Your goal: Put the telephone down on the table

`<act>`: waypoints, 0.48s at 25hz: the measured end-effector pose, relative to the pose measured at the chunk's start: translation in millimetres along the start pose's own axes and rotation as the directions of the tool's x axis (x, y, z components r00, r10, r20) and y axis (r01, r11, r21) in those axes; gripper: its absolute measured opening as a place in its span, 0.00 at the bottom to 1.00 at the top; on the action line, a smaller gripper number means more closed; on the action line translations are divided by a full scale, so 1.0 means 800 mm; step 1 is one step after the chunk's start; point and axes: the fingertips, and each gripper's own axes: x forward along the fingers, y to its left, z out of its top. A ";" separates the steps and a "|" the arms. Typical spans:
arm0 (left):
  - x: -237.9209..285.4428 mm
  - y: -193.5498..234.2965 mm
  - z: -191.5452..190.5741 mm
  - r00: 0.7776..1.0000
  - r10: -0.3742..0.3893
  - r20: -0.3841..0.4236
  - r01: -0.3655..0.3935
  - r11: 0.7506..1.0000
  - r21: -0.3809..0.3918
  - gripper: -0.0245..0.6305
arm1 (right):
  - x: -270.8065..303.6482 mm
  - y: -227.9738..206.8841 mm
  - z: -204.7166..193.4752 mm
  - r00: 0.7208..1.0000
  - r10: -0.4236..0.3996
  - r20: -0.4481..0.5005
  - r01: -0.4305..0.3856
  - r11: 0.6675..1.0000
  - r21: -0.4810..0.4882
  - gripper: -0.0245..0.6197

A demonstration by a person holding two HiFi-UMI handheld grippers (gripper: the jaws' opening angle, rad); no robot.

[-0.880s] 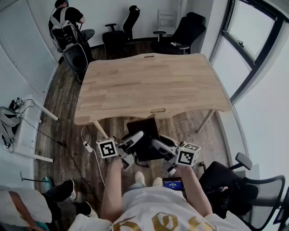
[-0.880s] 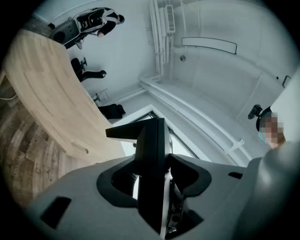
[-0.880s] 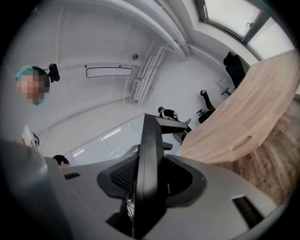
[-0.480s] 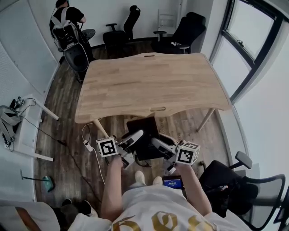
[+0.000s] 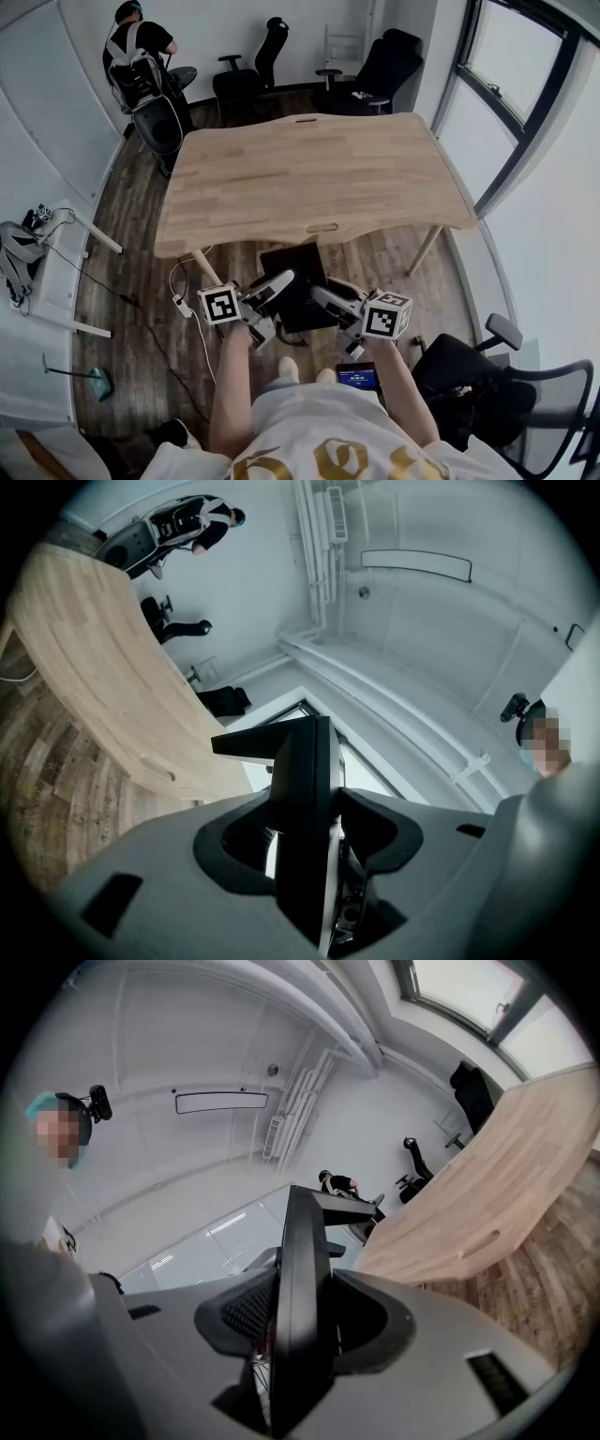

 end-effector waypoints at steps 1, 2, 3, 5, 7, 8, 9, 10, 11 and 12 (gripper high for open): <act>0.003 -0.001 -0.003 1.000 -0.003 0.003 0.003 1.000 0.000 0.34 | -0.004 -0.001 0.000 1.000 0.000 -0.002 0.000 1.000 -0.003 0.30; 0.005 -0.003 -0.006 1.000 -0.007 0.006 0.007 1.000 -0.002 0.34 | -0.008 -0.002 0.000 1.000 0.001 -0.002 -0.001 1.000 -0.005 0.30; 0.007 -0.003 -0.010 1.000 -0.009 0.008 0.009 1.000 -0.003 0.34 | -0.012 -0.003 -0.001 1.000 0.002 -0.002 -0.002 1.000 -0.006 0.30; 0.009 -0.004 -0.015 1.000 -0.012 0.008 0.012 1.000 -0.001 0.34 | -0.017 -0.005 -0.004 1.000 0.004 -0.006 -0.004 1.000 -0.004 0.30; 0.012 -0.003 -0.017 1.000 -0.013 0.006 0.013 1.000 -0.003 0.34 | -0.019 -0.008 -0.004 1.000 0.006 -0.014 -0.006 1.000 0.001 0.30; 0.014 -0.002 -0.017 1.000 -0.010 0.006 0.011 1.000 -0.008 0.34 | -0.019 -0.010 -0.004 1.000 0.005 -0.017 -0.005 1.000 0.005 0.30; 0.016 0.000 -0.017 1.000 -0.007 0.006 0.007 1.000 -0.015 0.34 | -0.019 -0.013 -0.003 1.000 0.005 -0.019 -0.005 1.000 0.008 0.30; 0.017 0.002 -0.016 1.000 -0.004 0.006 0.004 1.000 -0.019 0.34 | -0.019 -0.015 -0.001 1.000 0.005 -0.021 -0.005 1.000 0.010 0.30; 0.020 0.005 -0.014 1.000 -0.002 0.007 0.002 1.000 -0.019 0.34 | -0.018 -0.018 0.001 1.000 0.005 -0.022 -0.005 1.000 0.011 0.30; 0.023 0.008 -0.012 1.000 -0.002 0.007 0.003 1.000 -0.017 0.34 | -0.016 -0.021 0.003 1.000 0.005 -0.022 -0.004 1.000 0.010 0.30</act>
